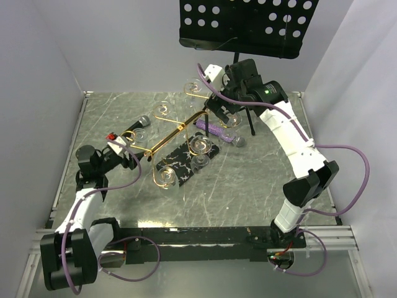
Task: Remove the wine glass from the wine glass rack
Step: Pick up the wine glass from the wine rack.
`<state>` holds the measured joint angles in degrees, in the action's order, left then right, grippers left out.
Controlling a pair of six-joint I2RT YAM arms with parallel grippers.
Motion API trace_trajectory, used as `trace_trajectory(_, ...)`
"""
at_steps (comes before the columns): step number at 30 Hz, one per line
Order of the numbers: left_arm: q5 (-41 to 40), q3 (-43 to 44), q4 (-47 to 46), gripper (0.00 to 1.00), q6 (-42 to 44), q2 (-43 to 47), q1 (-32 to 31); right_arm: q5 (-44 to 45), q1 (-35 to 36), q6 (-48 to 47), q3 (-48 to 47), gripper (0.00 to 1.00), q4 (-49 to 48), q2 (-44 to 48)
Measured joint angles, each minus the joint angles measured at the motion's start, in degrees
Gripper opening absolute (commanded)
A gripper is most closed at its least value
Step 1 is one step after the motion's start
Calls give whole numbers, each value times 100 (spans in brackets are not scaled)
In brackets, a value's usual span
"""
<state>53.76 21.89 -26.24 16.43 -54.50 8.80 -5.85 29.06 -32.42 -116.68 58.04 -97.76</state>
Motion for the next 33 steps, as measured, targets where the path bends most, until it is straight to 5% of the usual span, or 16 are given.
trace_trajectory(21, -1486, 284, 249, 1, -778, -138, -52, -22, 4, 42, -42, 100, -35, -33)
trace_trajectory(33, -2116, 284, 1436, 1, -527, 503, 201, -223, 4, 116, 13, 100, -195, -31)
